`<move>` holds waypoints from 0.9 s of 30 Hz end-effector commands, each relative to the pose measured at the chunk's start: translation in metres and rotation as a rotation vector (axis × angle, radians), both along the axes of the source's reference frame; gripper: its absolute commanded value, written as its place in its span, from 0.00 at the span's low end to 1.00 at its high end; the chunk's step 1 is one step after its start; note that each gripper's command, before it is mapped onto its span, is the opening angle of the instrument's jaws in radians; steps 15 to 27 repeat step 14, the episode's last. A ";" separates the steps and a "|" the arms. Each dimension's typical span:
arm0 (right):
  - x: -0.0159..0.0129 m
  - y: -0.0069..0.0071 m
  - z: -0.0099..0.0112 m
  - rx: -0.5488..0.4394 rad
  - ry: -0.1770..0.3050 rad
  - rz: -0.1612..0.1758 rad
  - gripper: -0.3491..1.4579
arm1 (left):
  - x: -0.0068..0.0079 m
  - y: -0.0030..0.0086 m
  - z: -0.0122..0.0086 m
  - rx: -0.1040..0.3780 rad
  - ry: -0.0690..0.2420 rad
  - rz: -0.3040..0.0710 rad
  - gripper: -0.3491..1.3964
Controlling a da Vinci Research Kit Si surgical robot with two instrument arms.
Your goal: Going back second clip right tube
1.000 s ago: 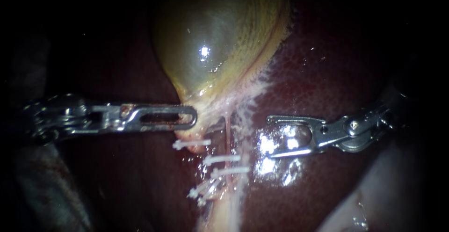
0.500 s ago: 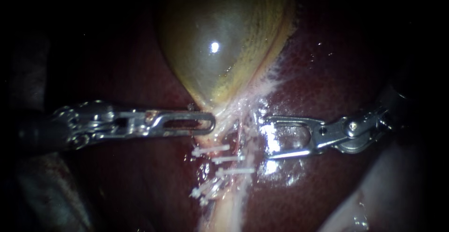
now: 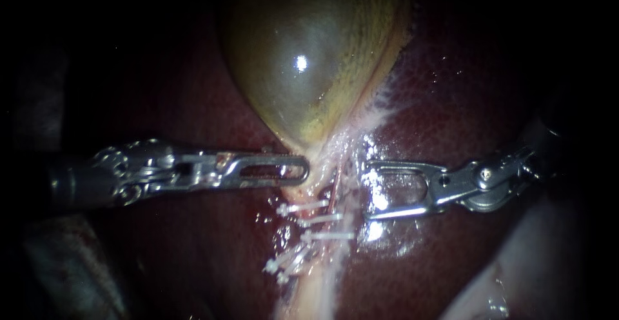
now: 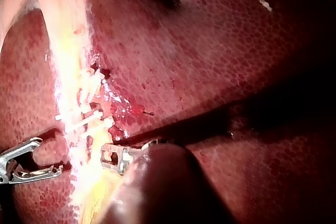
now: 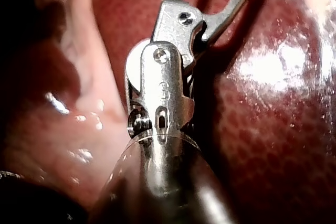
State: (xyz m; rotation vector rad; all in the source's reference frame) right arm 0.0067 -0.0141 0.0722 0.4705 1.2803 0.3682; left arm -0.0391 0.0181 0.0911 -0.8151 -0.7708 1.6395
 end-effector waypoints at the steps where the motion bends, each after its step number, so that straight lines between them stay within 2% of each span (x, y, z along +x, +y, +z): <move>1: 0.0000 0.0000 0.0000 0.000 0.000 0.000 0.52 | 0.0000 0.0000 0.0000 0.001 -0.001 0.001 0.00; 27: 0.0002 0.0000 0.0000 0.000 -0.001 0.000 0.52 | 0.0001 0.0000 -0.0002 0.001 -0.001 0.001 0.00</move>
